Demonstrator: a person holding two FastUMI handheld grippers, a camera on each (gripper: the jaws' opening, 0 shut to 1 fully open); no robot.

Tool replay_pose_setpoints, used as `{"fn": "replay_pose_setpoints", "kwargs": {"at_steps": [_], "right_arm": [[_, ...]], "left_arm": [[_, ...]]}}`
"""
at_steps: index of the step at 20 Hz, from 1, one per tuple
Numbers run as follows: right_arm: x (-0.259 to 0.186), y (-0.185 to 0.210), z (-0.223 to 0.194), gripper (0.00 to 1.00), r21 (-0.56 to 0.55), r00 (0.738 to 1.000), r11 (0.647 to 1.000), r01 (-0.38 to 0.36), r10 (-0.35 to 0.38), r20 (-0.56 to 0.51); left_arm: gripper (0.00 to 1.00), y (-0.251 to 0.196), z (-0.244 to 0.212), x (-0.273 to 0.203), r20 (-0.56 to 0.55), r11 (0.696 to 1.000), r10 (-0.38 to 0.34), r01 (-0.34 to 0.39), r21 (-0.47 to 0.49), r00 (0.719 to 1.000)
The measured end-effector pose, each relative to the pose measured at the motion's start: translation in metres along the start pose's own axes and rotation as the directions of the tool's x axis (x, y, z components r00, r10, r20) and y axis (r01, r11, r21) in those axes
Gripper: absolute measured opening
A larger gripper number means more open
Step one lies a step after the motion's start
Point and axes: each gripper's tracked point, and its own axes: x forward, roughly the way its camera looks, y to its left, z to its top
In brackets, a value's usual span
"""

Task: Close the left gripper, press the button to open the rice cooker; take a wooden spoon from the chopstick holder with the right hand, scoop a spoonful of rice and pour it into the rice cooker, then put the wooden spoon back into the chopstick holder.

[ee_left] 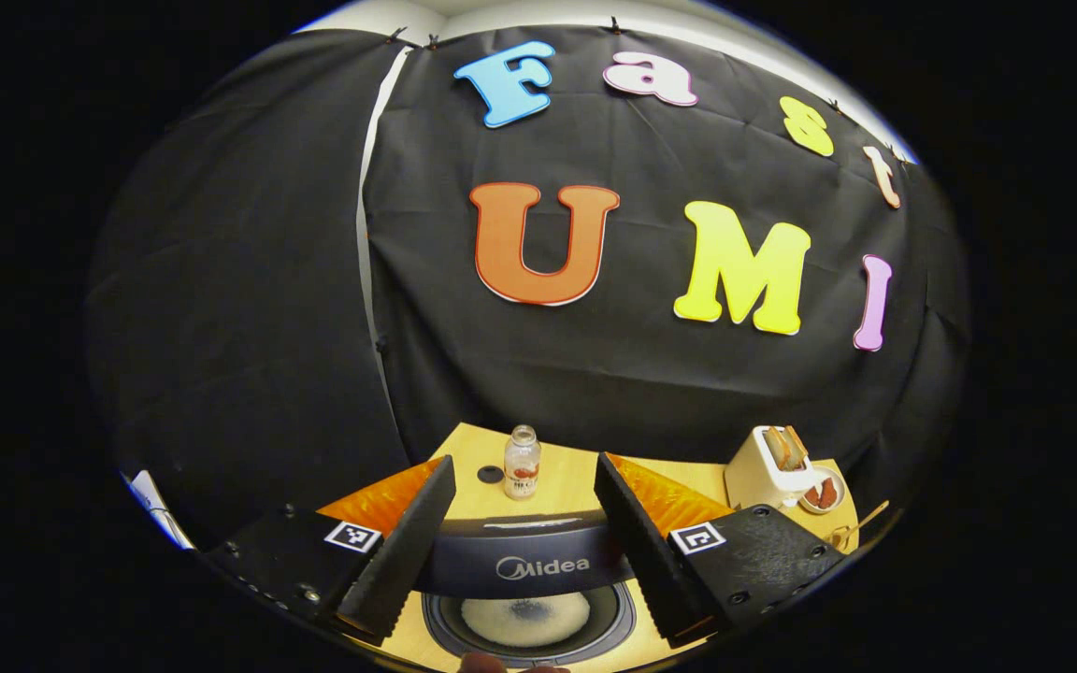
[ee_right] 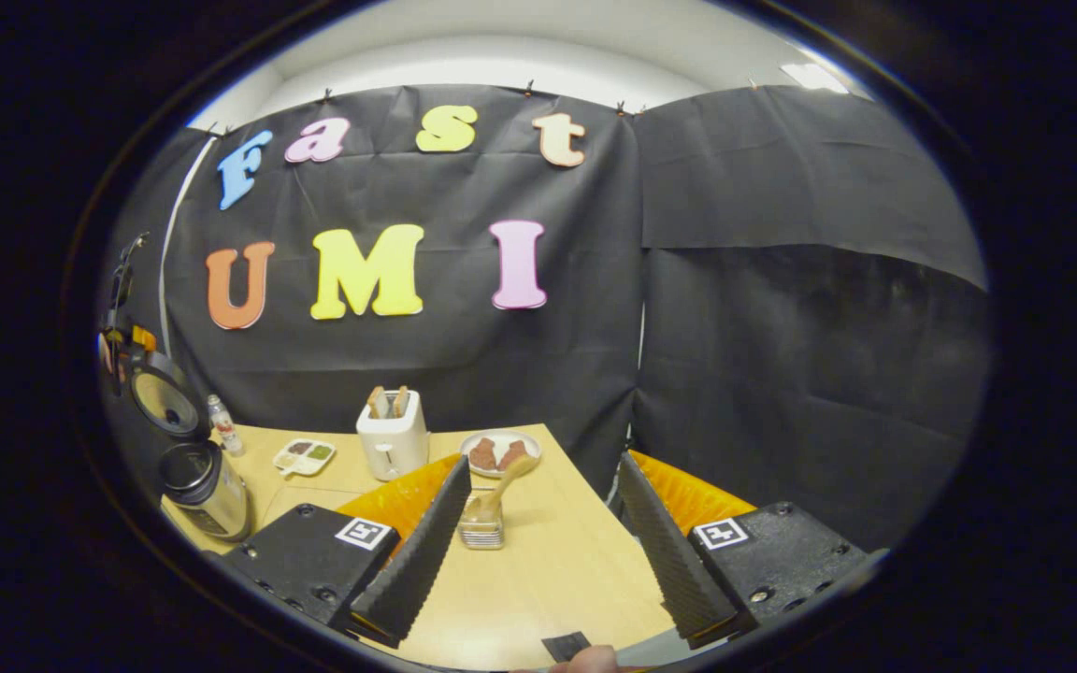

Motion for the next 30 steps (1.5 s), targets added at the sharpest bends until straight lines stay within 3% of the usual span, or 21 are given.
{"fn": "replay_pose_setpoints", "kwargs": {"at_steps": [2,5,15,19,25,30], "right_arm": [[0.006,0.012,0.005,1.0,-0.016,0.999,0.999,-0.037,0.037,0.009],[0.014,0.025,0.012,1.0,-0.028,0.997,0.997,-0.07,0.071,0.027],[0.026,0.038,0.004,1.0,-0.009,0.994,0.994,-0.113,0.113,0.006],[0.032,0.037,-0.003,1.0,0.001,0.993,0.993,-0.117,0.117,-0.011],[0.048,0.039,-0.005,1.0,0.017,0.991,0.991,-0.132,0.132,-0.02],[0.073,0.054,-0.008,1.0,0.03,0.98,0.98,-0.194,0.195,-0.028]], "left_arm": [[1.0,-0.008,-0.026,-0.017,-0.056,1.0,-0.019,0.019,0.003,0.998],[0.96,-0.013,-0.068,-0.041,-0.143,0.999,-0.047,0.045,-0.014,0.989],[0.98,-0.016,-0.156,-0.06,-0.28,1.0,-0.018,0.022,0.011,0.96],[0.97,-0.017,-0.176,-0.063,-0.334,0.999,-0.016,0.005,-0.033,0.943],[0.98,-0.016,-0.205,-0.062,-0.398,1.0,0.015,-0.023,-0.014,0.917],[0.99,-0.016,-0.215,-0.059,-0.382,0.998,0.051,-0.038,0.04,0.923]]}}
